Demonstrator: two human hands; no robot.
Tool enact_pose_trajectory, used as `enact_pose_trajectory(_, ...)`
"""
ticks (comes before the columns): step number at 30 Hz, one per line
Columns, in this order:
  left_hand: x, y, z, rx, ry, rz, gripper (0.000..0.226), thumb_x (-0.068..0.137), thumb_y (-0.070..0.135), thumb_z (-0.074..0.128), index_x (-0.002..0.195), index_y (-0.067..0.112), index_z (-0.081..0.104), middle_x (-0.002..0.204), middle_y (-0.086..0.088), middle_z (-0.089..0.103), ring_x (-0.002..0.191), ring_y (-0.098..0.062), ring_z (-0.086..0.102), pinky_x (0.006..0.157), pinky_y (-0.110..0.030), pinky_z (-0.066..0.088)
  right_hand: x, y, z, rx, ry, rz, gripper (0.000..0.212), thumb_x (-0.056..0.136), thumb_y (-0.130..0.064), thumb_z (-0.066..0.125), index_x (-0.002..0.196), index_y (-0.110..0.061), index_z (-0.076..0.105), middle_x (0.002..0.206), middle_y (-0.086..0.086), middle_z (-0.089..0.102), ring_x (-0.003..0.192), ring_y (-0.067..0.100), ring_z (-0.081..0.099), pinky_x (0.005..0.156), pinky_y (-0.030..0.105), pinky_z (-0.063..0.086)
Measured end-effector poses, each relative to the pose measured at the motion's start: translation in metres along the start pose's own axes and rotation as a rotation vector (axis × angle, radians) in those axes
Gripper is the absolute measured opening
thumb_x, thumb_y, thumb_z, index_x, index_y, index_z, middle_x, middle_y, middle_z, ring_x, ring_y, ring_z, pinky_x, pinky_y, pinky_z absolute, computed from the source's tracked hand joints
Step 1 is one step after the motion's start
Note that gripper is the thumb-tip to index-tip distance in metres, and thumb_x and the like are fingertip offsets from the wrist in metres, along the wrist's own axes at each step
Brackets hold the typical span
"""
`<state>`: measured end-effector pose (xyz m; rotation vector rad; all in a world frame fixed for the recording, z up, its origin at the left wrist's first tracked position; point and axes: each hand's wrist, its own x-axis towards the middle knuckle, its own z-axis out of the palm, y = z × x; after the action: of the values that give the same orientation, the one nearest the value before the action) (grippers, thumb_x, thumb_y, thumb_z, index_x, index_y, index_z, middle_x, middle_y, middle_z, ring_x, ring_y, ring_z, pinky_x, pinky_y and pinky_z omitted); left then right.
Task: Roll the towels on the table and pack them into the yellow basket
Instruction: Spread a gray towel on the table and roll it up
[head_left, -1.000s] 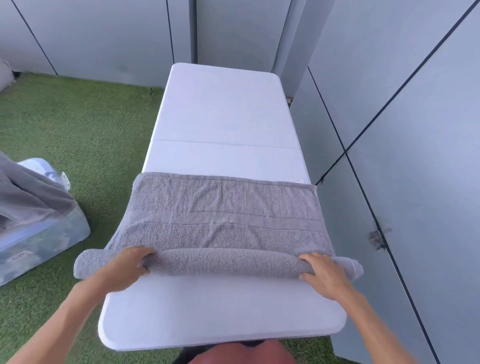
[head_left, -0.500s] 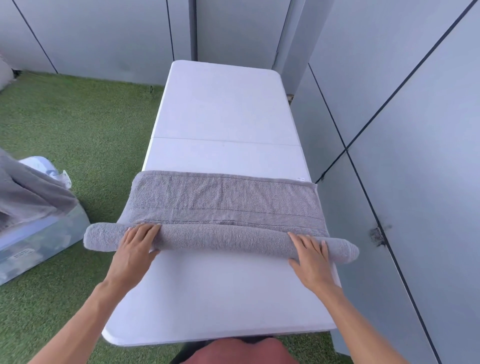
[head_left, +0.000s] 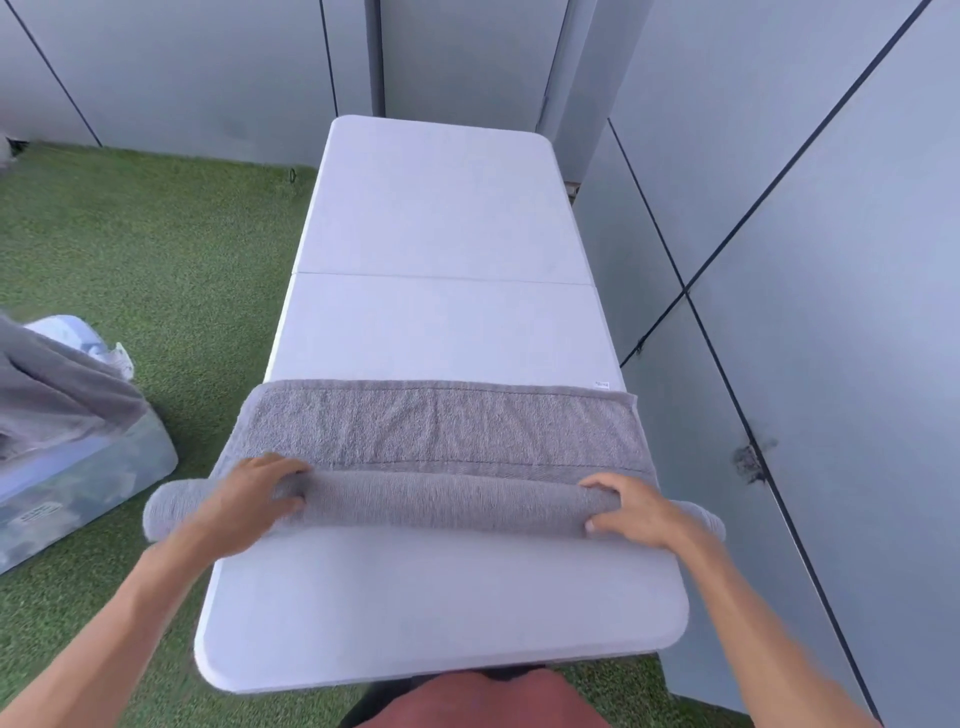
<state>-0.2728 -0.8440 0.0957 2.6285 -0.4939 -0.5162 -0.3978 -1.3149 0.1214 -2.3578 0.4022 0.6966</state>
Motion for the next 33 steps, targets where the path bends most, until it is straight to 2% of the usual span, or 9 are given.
enact_pose_trajectory(4,-0.007,0.006,0.016,0.036,0.217,0.071,0.047,0.092,0.046,0.054,0.129,0.016,0.058,0.125,0.001,0.058,0.120,-0.026,0.048,0.104,-0.045,0.038,-0.005,-0.002,0.015,-0.149,0.416,-0.176,0.042,0.086,-0.041,0.060,0.127,-0.044,0.052,0.131,-0.013,0.048,0.129,0.013,0.042,0.111,0.040,0.027)
enact_pose_trajectory(8,-0.015,0.002,0.033,0.205,0.215,0.181,0.070,0.080,0.055,0.054,0.135,0.012,0.049,0.128,0.000,0.054,0.120,-0.026,0.047,0.106,-0.041,0.030,-0.014,-0.003,0.038,-0.434,0.271,-0.101,0.073,0.086,-0.044,0.058,0.148,-0.041,0.019,0.150,-0.015,0.024,0.145,0.014,0.012,0.116,0.052,-0.004)
enact_pose_trajectory(11,-0.014,0.005,0.035,0.198,0.200,0.101,0.073,0.068,0.029,0.083,0.131,0.013,0.051,0.121,-0.003,0.059,0.112,-0.030,0.054,0.102,-0.046,0.037,-0.015,-0.006,0.043,-0.481,0.353,-0.103,0.069,0.087,-0.024,0.061,0.145,-0.037,0.027,0.138,-0.013,0.039,0.136,0.014,0.027,0.116,0.055,0.005)
enact_pose_trajectory(14,-0.022,0.008,0.037,0.186,0.223,0.061,0.066,0.062,0.015,0.087,0.121,0.011,0.060,0.110,-0.004,0.064,0.102,-0.031,0.059,0.094,-0.048,0.044,-0.016,-0.006,0.037,-0.458,0.321,-0.098,0.060,0.088,-0.021,0.060,0.140,-0.037,0.036,0.133,-0.014,0.046,0.131,0.012,0.035,0.115,0.050,0.014)
enact_pose_trajectory(21,-0.031,0.004,0.017,-0.015,-0.065,0.005,0.050,0.081,0.018,0.074,0.128,0.014,0.056,0.115,-0.003,0.062,0.107,-0.025,0.056,0.092,-0.033,0.039,-0.015,0.002,0.003,-0.132,-0.108,-0.038,0.054,0.078,-0.026,0.076,0.125,-0.036,0.053,0.127,-0.009,0.056,0.117,0.009,0.051,0.096,0.023,0.038)
enact_pose_trajectory(24,-0.011,0.006,0.001,-0.075,-0.070,-0.006,0.040,0.088,0.018,0.066,0.127,0.018,0.057,0.117,-0.001,0.062,0.109,-0.023,0.056,0.092,-0.031,0.039,-0.002,-0.004,-0.004,0.023,0.039,-0.058,0.042,0.081,-0.019,0.072,0.112,-0.040,0.055,0.122,-0.008,0.059,0.118,0.010,0.052,0.100,0.025,0.039)
enact_pose_trajectory(28,-0.003,0.010,0.008,0.036,0.256,0.063,0.033,0.093,0.028,0.060,0.123,0.015,0.062,0.120,-0.003,0.063,0.114,-0.030,0.055,0.101,-0.045,0.038,0.002,-0.007,0.010,-0.169,0.390,-0.097,0.042,0.089,-0.047,0.057,0.129,-0.034,0.052,0.133,-0.009,0.053,0.130,0.015,0.043,0.108,0.041,0.032)
enact_pose_trajectory(31,-0.013,0.006,0.025,0.169,0.208,0.107,0.061,0.087,0.051,0.057,0.136,0.017,0.049,0.132,0.002,0.052,0.126,-0.026,0.046,0.109,-0.051,0.033,-0.007,-0.009,0.033,-0.347,0.316,-0.049,0.066,0.087,-0.058,0.052,0.146,-0.037,0.030,0.147,-0.012,0.032,0.145,0.018,0.016,0.117,0.047,0.005)
enact_pose_trajectory(33,-0.016,0.006,0.032,0.213,0.198,0.110,0.069,0.077,0.040,0.075,0.135,0.016,0.047,0.129,0.000,0.054,0.122,-0.029,0.050,0.106,-0.052,0.035,-0.011,-0.009,0.041,-0.422,0.315,-0.039,0.070,0.089,-0.047,0.058,0.148,-0.036,0.023,0.150,-0.009,0.028,0.146,0.020,0.012,0.117,0.049,0.000)
